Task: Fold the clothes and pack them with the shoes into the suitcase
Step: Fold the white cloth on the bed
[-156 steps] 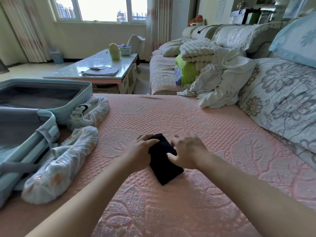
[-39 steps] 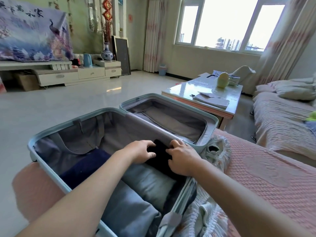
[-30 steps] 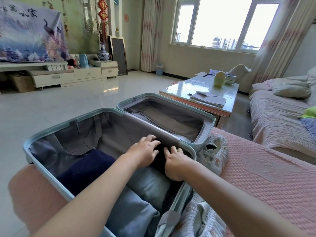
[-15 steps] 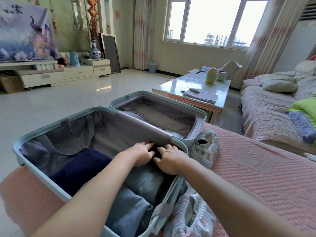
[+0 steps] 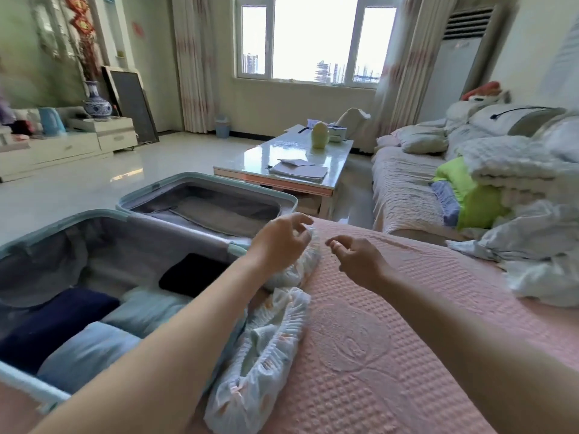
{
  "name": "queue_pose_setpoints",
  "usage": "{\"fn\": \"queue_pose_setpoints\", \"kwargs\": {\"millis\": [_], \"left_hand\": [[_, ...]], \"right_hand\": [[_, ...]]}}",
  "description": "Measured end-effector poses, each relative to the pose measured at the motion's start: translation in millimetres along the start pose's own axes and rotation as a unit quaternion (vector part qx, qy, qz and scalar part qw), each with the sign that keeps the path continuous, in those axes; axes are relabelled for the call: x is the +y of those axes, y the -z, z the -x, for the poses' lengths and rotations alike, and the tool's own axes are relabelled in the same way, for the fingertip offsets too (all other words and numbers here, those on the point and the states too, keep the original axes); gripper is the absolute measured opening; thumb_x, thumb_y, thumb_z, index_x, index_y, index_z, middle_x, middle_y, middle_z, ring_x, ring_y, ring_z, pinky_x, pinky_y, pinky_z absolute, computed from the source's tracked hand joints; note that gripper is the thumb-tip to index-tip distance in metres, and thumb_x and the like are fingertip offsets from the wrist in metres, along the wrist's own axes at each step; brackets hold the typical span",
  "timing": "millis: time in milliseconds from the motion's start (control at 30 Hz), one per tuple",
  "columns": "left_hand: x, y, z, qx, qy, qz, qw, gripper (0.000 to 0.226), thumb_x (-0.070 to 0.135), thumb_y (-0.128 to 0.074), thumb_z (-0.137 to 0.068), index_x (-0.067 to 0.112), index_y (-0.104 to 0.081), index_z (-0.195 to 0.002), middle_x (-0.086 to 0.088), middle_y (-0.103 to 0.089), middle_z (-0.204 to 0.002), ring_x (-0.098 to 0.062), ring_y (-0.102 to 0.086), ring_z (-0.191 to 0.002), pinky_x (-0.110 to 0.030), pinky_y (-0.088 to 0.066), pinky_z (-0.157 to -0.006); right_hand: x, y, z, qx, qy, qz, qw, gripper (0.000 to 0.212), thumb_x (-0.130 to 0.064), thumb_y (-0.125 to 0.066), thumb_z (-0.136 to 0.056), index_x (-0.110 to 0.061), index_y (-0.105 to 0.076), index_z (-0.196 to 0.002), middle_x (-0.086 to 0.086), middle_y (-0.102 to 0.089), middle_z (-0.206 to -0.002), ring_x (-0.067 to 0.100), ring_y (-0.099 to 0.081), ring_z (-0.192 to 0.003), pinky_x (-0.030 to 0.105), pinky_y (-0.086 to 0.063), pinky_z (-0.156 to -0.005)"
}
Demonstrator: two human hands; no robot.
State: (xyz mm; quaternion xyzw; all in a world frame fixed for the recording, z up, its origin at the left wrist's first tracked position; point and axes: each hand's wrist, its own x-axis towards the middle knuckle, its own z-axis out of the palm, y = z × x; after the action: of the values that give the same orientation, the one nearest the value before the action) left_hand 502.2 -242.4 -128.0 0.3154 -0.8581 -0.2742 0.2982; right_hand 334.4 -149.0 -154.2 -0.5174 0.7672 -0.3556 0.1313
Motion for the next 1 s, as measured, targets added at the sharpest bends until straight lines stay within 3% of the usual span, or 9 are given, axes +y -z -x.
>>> {"fn": "queue_pose_setpoints", "kwargs": {"millis": [133,300,400,467,567,667,833,900,1000], "left_hand": [[79,-80,-22,-0.057,-0.016,0.035,0.998,0.024,0.035,-0.058,-0.095,0.033,-0.067,-0.116,0.007,-0.071,-0.106,-0.016,-0.066,-0.093,-0.031,-0.054,-0.084],[176,-206,-50,-0.124,0.021,0.165,0.978,0.014,0.032,-0.062,-0.085,0.031,-0.071,-0.096,-0.006,-0.075,-0.093,-0.022,-0.069,-0.078,-0.036,-0.057,-0.072],[232,-290,-66,-0.168,0.016,0.2,0.965,0.019,0.016,-0.061,-0.089,0.014,-0.072,-0.105,-0.009,-0.069,-0.078,-0.019,-0.058,-0.064,-0.035,-0.052,-0.058],[265,-341,-74,-0.203,0.005,0.195,0.96,0.023,0.011,-0.06,-0.091,0.007,-0.069,-0.112,-0.002,-0.061,-0.068,-0.015,-0.055,-0.055,-0.022,-0.042,-0.051],[298,-408,-88,-0.237,-0.012,0.176,0.955,0.028,0.016,-0.061,-0.091,0.014,-0.066,-0.118,0.0,-0.066,-0.082,-0.019,-0.063,-0.067,-0.019,-0.042,-0.057],[309,-462,-113,-0.245,-0.047,0.09,0.964,0.037,0.021,-0.061,-0.091,0.019,-0.06,-0.128,0.0,-0.066,-0.113,-0.02,-0.064,-0.099,-0.026,-0.051,-0.08],[294,-532,-159,-0.25,-0.111,-0.098,0.957,0.069,0.026,-0.064,-0.089,0.021,-0.034,-0.151,-0.009,-0.035,-0.153,-0.03,-0.036,-0.138,-0.034,-0.031,-0.112],[280,-554,-174,-0.272,-0.108,-0.128,0.948,0.077,0.027,-0.068,-0.087,0.024,-0.028,-0.154,-0.009,-0.034,-0.154,-0.031,-0.038,-0.137,-0.035,-0.034,-0.111],[264,-577,-185,-0.241,-0.063,-0.057,0.967,0.038,0.016,-0.063,-0.09,0.027,-0.066,-0.126,-0.011,-0.065,-0.125,-0.026,-0.064,-0.105,-0.031,-0.052,-0.09]], "right_hand": [[83,86,31,0.024,-0.065,0.043,0.997,0.033,-0.041,-0.051,-0.099,-0.018,-0.073,-0.108,0.008,-0.073,-0.108,0.028,-0.068,-0.089,0.046,-0.055,-0.088],[191,197,82,0.07,-0.165,0.074,0.981,0.032,-0.036,-0.052,-0.102,-0.017,-0.071,-0.117,0.008,-0.071,-0.12,0.023,-0.064,-0.093,0.031,-0.049,-0.089],[256,251,111,0.097,-0.22,0.104,0.965,0.031,-0.036,-0.053,-0.1,-0.02,-0.069,-0.121,0.003,-0.069,-0.125,0.024,-0.063,-0.115,0.028,-0.045,-0.094],[296,278,127,0.111,-0.25,0.123,0.954,0.029,-0.035,-0.056,-0.099,-0.022,-0.068,-0.122,0.0,-0.069,-0.122,0.021,-0.062,-0.114,0.025,-0.044,-0.092],[354,302,133,0.125,-0.278,0.138,0.942,0.033,-0.037,-0.057,-0.091,-0.026,-0.068,-0.121,0.0,-0.068,-0.123,0.019,-0.063,-0.11,0.027,-0.048,-0.095],[408,317,114,0.108,-0.284,0.192,0.933,0.041,-0.038,-0.052,-0.087,-0.03,-0.062,-0.126,-0.001,-0.057,-0.133,0.022,-0.057,-0.119,0.035,-0.046,-0.103],[465,324,62,0.062,-0.252,0.289,0.921,0.054,-0.023,-0.048,-0.096,-0.031,-0.039,-0.148,-0.002,-0.029,-0.157,0.03,-0.045,-0.134,0.044,-0.04,-0.109],[483,319,43,0.024,-0.253,0.334,0.908,0.066,-0.019,-0.047,-0.097,-0.034,-0.021,-0.156,0.001,-0.008,-0.165,0.03,-0.029,-0.144,0.048,-0.034,-0.113],[499,310,28,0.0,-0.232,0.398,0.888,0.074,-0.015,-0.042,-0.1,-0.037,-0.003,-0.159,0.002,0.01,-0.167,0.029,-0.005,-0.152,0.049,-0.021,-0.119]]}}
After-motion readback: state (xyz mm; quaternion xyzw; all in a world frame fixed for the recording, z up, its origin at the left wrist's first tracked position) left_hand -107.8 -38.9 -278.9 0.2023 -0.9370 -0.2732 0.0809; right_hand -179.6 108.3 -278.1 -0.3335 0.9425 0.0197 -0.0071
